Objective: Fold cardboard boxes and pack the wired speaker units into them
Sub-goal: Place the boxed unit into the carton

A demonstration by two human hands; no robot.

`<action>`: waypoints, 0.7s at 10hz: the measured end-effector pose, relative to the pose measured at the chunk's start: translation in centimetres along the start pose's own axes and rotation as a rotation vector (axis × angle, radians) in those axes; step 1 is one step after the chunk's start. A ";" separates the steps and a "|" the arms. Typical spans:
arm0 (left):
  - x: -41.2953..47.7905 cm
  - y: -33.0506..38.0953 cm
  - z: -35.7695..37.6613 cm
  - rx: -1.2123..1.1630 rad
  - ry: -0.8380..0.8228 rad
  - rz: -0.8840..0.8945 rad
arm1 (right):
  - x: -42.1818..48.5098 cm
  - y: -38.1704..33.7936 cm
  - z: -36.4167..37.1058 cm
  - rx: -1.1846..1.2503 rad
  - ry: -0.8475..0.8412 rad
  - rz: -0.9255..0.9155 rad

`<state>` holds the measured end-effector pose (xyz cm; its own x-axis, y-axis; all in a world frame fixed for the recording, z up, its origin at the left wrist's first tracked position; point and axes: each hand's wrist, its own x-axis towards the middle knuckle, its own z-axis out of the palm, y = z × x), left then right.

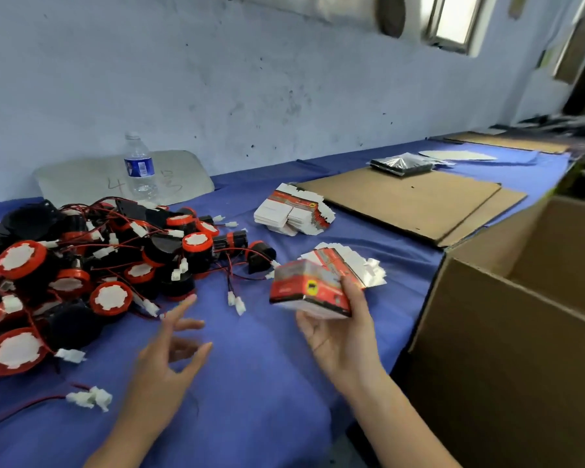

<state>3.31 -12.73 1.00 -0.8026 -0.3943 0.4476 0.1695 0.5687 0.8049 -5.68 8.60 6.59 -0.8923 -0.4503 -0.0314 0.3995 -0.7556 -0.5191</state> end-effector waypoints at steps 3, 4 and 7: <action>0.3 -0.4 0.9 -0.069 -0.013 -0.156 | -3.6 -15.7 1.4 0.901 -0.094 -0.342; 0.3 -0.1 0.8 -0.056 0.001 -0.174 | -3.8 -16.8 0.6 0.988 -0.044 -0.496; 0.1 0.7 0.8 -0.072 0.024 -0.208 | 1.4 -13.2 -0.8 -0.488 0.178 -0.631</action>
<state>2.93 -11.83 1.31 -0.8109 -0.5152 0.2776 0.0427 0.4209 0.9061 -12.38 18.28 12.71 -0.9551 0.1038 0.2776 -0.2893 -0.5308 -0.7966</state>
